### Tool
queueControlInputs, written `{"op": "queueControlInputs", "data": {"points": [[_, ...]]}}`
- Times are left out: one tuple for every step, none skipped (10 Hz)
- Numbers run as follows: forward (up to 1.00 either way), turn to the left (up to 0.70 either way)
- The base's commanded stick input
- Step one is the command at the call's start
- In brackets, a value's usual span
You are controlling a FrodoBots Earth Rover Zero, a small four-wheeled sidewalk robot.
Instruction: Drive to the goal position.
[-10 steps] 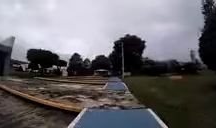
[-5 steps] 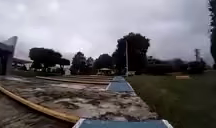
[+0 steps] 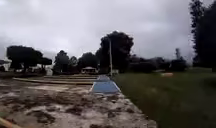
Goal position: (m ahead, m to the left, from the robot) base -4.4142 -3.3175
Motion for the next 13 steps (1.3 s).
{"op": "queueControlInputs", "data": {"points": [[0.70, 0.00], [0.70, 0.00], [0.70, 0.00], [0.70, 0.00], [0.70, 0.00], [0.40, 0.00], [-0.70, 0.00], [-0.70, 0.00], [-0.70, 0.00], [-0.70, 0.00], [-0.70, 0.00], [-0.70, 0.00], [-0.70, 0.00]]}}
